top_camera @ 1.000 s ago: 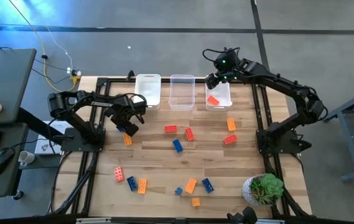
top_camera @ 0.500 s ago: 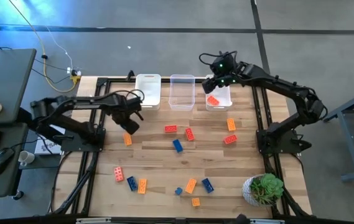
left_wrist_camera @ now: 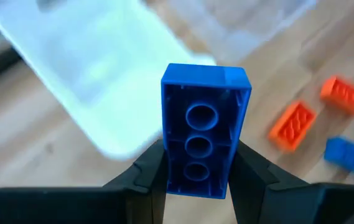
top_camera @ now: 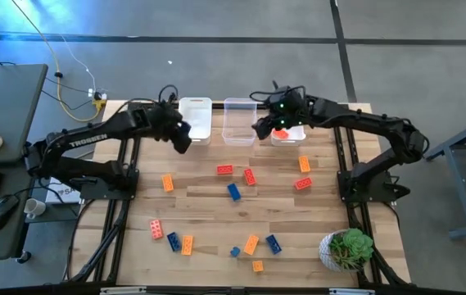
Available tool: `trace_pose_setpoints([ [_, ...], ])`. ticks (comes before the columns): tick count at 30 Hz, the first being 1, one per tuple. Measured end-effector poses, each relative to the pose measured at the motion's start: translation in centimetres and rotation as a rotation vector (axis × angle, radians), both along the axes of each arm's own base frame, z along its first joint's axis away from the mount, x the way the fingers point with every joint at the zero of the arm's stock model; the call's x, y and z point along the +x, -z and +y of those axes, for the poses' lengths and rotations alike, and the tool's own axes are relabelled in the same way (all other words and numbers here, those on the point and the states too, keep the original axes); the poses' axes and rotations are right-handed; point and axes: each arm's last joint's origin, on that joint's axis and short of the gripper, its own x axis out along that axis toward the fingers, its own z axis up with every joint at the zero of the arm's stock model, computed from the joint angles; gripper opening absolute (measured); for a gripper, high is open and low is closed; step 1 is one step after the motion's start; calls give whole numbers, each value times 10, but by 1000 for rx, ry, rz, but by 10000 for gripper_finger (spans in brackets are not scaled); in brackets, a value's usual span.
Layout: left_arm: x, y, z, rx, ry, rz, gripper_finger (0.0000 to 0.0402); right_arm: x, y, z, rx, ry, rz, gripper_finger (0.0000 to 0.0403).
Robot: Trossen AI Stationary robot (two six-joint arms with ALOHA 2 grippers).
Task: Sort & place blocks by color
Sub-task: Put the blue game piece into the left white bin
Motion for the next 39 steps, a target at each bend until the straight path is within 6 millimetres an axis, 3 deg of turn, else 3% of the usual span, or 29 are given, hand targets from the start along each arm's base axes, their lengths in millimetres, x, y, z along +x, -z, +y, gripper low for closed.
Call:
trace_pose_setpoints([
  [7,5,-5,29,98,18,11,103,12,0,37,45,-11,-18,238],
  [18,18,42,71,5,50,197,103,10,10,86,98,96,88,238],
  [25,24,61,80,-40,51,240,106,7,24,110,167,119,129,238],
  [32,26,67,82,-58,43,232,171,1,41,132,233,142,176,238],
  [39,27,67,82,-75,29,210,186,-9,59,147,284,189,250,238],
])
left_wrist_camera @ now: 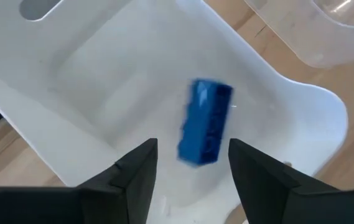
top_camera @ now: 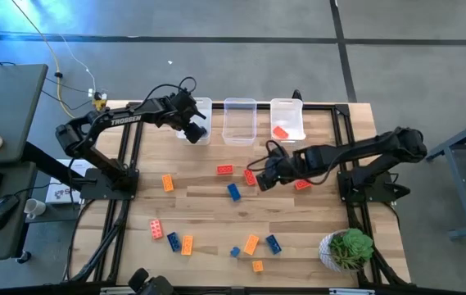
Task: Sort & place blocks by color
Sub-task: Put the blue game piece into the left white bin, then put the orange game piece into the right white bin
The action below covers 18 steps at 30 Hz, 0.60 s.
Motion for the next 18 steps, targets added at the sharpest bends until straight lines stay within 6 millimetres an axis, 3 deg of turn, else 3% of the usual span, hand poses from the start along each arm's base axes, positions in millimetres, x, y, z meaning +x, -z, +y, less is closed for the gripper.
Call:
trace_pose_setpoints([
  [10,2,-2,-3,-63,46,-72,188,-12,10,23,55,38,70,238],
  [18,-4,-28,-14,-30,91,-169,188,-28,15,33,32,-6,215,238],
])
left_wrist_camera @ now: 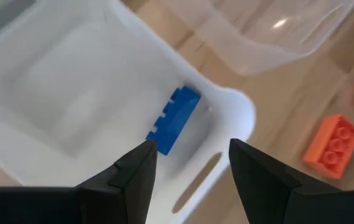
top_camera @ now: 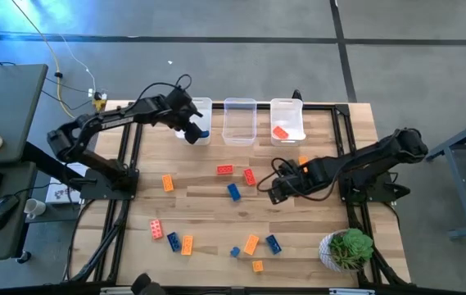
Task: Sort & place blocks by color
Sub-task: Put the orange game piece into the right white bin
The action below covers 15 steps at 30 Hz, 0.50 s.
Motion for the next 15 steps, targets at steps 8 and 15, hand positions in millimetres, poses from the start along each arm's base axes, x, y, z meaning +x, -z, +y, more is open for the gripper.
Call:
trace_pose_setpoints([
  [8,-4,-33,-27,79,55,-89,188,-7,2,1,-43,-400,114,238],
  [15,-2,-48,-48,113,126,-134,188,-10,2,-4,-122,-822,187,238],
])
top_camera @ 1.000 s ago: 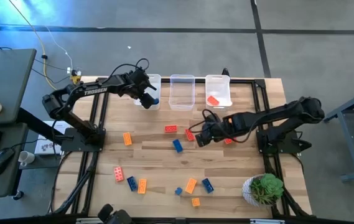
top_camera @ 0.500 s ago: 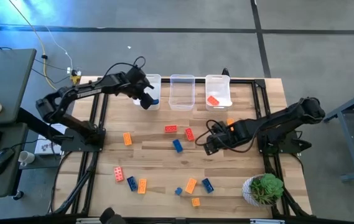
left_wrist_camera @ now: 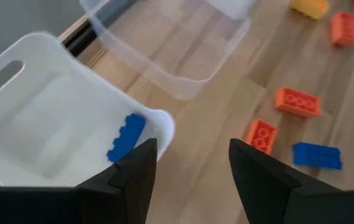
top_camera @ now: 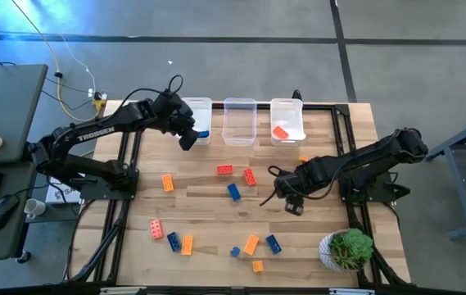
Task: Sort & place blocks by color
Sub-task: Put the orange game piece into the right white bin
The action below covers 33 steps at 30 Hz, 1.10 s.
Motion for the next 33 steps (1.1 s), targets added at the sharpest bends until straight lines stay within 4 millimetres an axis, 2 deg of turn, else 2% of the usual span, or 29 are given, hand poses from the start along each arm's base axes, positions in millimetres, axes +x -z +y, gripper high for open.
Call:
trace_pose_setpoints([
  [5,3,-3,-9,-5,14,-14,188,-4,1,-1,-37,-282,55,238],
  [10,7,-2,-14,-2,33,-4,188,-11,17,-3,-64,-395,118,238],
  [15,9,-2,-18,-1,44,-3,188,-19,34,-7,-126,-410,158,238],
  [23,10,-2,-19,-6,40,-5,188,-27,53,-17,-113,-384,203,238],
  [33,9,-1,-19,-17,33,0,188,-20,60,-38,-108,-354,162,238],
])
